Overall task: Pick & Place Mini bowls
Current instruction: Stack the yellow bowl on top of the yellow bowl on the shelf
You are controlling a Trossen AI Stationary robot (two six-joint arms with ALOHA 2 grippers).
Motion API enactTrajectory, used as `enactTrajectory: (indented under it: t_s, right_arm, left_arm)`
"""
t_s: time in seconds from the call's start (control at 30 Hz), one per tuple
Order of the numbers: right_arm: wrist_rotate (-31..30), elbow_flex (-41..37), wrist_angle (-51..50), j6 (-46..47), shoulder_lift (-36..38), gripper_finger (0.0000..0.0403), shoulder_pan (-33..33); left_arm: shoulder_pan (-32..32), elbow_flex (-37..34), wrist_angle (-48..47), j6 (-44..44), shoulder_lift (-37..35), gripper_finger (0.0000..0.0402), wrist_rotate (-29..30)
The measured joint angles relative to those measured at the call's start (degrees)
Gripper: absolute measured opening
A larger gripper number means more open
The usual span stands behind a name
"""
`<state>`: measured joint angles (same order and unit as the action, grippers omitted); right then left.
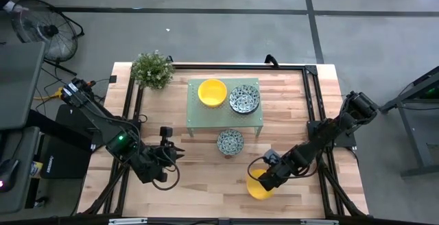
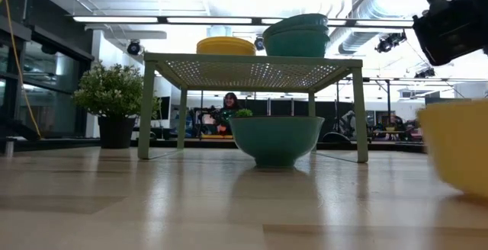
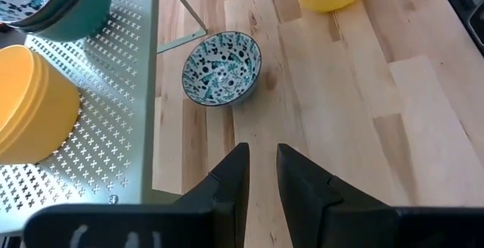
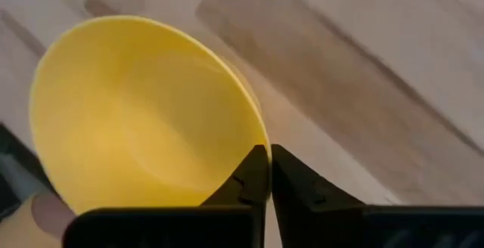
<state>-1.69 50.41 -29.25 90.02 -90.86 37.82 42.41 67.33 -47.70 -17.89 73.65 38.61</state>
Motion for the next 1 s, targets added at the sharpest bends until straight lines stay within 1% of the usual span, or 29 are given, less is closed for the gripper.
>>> enactTrajectory:
  t_s: [0.13, 0.23, 0.37, 0.43, 0.53, 0.7, 0.83, 1.0]
  right_arm:
    - [3.7, 0.0, 0.4, -0.6, 0.0, 0.0002, -0.4]
    - [4.7, 0.0, 0.5, -1.3, 0.0, 0.0002, -0.9]
    - [5.5, 1.1, 0.4, -2.8, 0.0, 0.0001, -2.6]
    - [5.6, 2.2, 0.3, -4.4, 0.0, 0.0001, -3.9]
    - [5.7, 5.1, -1.0, -7.2, 0.0, 0.0001, -5.9]
    - [5.0, 11.8, -6.9, -11.1, 0.1, 0.0001, -9.2]
    - [5.0, 17.1, -10.5, -13.2, 0.1, 0.0001, -11.0]
    - [6.5, 21.2, -15.1, -13.9, 0.1, 0.0000, -12.7]
  left_arm:
    - [0.0, 0.0, 0.0, 0.0, 0.0, 0.0065, -0.8]
    - [0.0, 0.0, 0.1, 0.4, 0.0, 0.0065, -2.0]
    - [0.0, 0.0, 1.0, 4.6, 0.0, 0.0065, -5.0]
    - [0.0, 0.0, 2.1, 6.7, 0.0, 0.0065, -5.3]
    - [-0.1, 0.0, 4.5, 12.6, 0.2, 0.0065, -5.3]
    - [-1.6, 0.0, 9.4, 24.1, 1.3, 0.0065, -5.7]
    - [-3.6, 0.1, 11.9, 32.7, 1.3, 0.0065, -9.1]
    - [-7.6, 0.1, 14.3, 44.1, 4.0, 0.0065, -13.3]
